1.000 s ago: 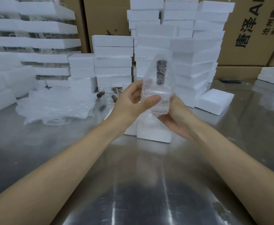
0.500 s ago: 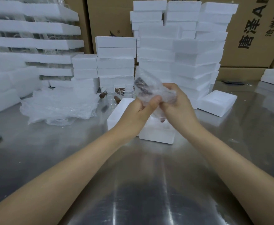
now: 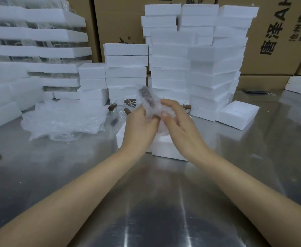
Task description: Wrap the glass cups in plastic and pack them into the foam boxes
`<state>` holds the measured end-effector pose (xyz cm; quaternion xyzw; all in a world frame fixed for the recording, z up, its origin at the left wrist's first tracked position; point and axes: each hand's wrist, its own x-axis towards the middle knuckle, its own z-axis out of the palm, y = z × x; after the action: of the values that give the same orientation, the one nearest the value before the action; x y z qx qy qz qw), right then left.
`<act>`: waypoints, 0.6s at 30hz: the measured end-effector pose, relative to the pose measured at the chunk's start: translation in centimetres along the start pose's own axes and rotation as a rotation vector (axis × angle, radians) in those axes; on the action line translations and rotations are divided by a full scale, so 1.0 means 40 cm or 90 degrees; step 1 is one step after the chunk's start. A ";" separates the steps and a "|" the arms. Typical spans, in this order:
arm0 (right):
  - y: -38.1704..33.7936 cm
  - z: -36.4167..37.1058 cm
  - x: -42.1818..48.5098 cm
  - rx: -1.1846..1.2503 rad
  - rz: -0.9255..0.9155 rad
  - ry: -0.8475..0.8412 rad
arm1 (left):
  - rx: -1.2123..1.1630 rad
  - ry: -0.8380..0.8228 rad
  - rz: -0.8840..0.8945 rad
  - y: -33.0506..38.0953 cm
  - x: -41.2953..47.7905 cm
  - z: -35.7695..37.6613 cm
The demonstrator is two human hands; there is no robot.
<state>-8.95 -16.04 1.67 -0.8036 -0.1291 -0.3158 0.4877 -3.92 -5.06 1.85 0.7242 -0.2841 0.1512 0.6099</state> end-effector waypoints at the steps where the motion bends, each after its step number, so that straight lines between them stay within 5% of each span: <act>1: -0.001 -0.003 0.006 0.115 0.064 0.011 | 0.000 -0.005 0.011 0.003 -0.003 0.007; 4: 0.006 -0.017 0.025 0.327 0.205 0.019 | -0.070 0.027 0.057 0.010 -0.015 0.012; 9: 0.018 -0.036 0.016 -0.074 0.030 -0.046 | 0.132 0.015 0.178 -0.001 -0.015 0.000; 15: 0.024 -0.046 0.014 -0.134 -0.044 -0.056 | 0.186 -0.036 0.182 0.001 -0.015 0.004; 18: 0.010 -0.052 0.020 -0.056 -0.032 -0.005 | 0.048 -0.042 0.073 0.012 -0.013 0.002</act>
<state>-8.91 -18.11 2.55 -0.8220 -0.1369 -0.3304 0.4432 -4.65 -5.06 1.92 0.7339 -0.3392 0.1722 0.5628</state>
